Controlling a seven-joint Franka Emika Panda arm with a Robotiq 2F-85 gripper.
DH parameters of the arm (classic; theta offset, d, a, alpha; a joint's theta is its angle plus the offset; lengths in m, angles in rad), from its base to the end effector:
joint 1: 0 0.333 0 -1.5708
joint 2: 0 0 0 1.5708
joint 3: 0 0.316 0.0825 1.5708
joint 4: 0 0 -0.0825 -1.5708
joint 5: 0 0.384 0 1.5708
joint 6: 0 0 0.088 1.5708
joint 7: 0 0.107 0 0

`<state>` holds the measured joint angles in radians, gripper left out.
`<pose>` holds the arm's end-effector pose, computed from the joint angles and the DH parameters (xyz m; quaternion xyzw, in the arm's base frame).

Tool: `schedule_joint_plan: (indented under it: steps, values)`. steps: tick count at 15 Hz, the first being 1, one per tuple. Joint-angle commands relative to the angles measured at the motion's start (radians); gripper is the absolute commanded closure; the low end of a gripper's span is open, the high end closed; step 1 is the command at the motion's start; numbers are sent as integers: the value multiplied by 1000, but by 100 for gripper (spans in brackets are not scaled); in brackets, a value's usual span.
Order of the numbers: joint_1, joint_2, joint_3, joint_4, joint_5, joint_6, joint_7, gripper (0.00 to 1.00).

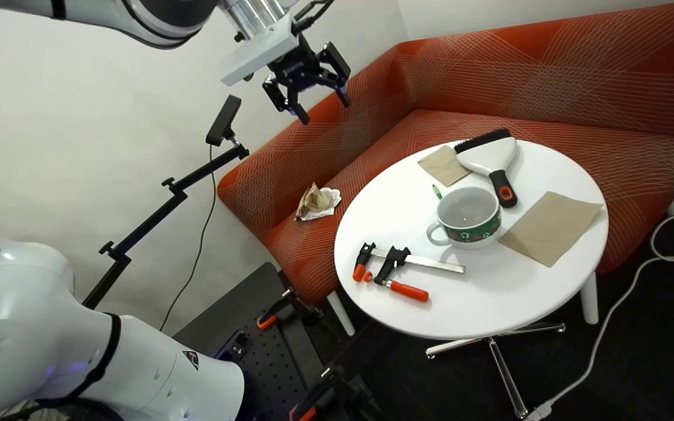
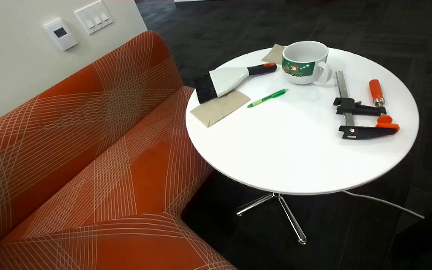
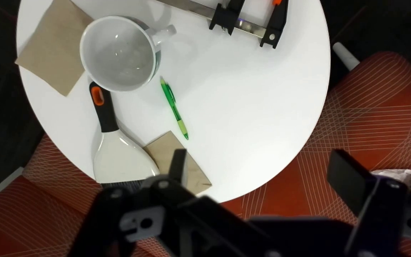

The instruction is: Place the green pen inside the white and green mug

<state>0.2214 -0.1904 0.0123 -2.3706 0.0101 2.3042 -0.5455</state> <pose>0.4706 0.1123 0.4115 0.9245 0.3761 0.0616 0.0069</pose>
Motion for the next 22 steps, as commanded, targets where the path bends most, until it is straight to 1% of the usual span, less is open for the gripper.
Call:
schedule_joint_plan:
  steps: [1,4,6,10,12,16,22]
  values:
    - [-18,81,8,25,27,102,-52,0]
    - [-29,194,6,56,60,240,-140,0]
    - [-50,274,18,88,88,286,-211,0]
    - [-113,433,68,198,138,275,-345,0]
    - [-150,511,98,258,134,267,-381,0]
    - [-200,644,134,357,89,262,-396,0]
    - [-223,799,142,472,5,264,-381,0]
